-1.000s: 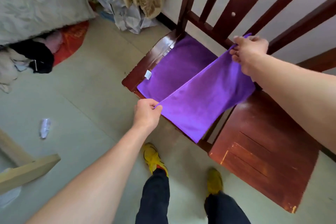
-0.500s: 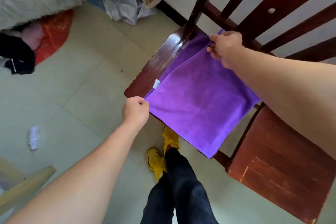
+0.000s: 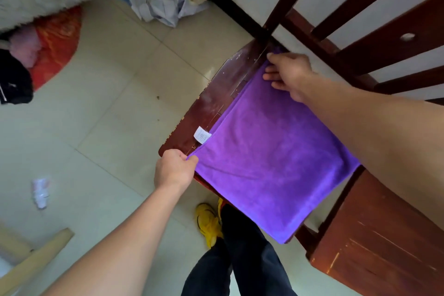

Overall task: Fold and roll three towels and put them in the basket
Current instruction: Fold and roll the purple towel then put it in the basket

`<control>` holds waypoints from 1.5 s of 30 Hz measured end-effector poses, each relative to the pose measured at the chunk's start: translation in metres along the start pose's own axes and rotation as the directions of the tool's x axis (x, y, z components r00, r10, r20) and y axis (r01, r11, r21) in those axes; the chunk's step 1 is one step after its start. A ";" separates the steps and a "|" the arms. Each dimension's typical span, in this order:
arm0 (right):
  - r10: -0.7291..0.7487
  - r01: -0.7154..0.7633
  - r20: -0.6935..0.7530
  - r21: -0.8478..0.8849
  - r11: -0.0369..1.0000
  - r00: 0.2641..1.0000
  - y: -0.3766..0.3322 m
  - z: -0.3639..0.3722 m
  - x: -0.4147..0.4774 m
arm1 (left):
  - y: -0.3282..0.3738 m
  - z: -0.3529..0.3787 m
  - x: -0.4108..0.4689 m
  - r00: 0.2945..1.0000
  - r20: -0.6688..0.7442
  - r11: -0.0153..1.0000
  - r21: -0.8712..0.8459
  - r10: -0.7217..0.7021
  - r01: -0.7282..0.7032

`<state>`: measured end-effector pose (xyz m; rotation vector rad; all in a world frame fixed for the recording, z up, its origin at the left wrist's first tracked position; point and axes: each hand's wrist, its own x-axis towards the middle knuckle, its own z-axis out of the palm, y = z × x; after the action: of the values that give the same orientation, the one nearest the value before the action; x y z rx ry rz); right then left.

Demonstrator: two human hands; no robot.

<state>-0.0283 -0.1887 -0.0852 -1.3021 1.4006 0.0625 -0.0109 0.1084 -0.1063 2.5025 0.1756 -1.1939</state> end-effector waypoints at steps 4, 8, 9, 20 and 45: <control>0.034 -0.031 -0.064 0.050 0.998 0.997 0.011 -0.029 -0.020 | 0.024 -0.011 -0.022 0.983 -0.084 0.952 0.278 0.160 -0.131; 0.076 -0.075 -0.220 0.015 0.997 0.972 0.062 -0.051 -0.048 | 0.054 -0.009 -0.024 0.938 -0.078 0.910 0.283 0.337 -0.304; 0.104 -0.104 -0.219 0.013 0.994 0.970 0.078 -0.055 -0.058 | 0.065 -0.006 -0.023 0.942 -0.038 0.907 0.286 0.334 -0.309; 0.206 -0.183 -0.125 0.177 0.967 0.970 0.135 -0.053 -0.103 | 0.079 -0.012 0.018 0.973 -0.008 0.899 0.384 0.231 -0.210; -0.126 0.076 -0.287 -0.181 0.981 0.950 0.165 -0.177 -0.076 | -0.056 0.130 -0.143 0.996 -0.004 0.894 -0.442 -0.083 0.073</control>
<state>-0.2819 -0.1968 -0.0714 -1.5717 1.6063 -0.0909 -0.2110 0.1177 -0.0864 2.1244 0.5002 -1.0167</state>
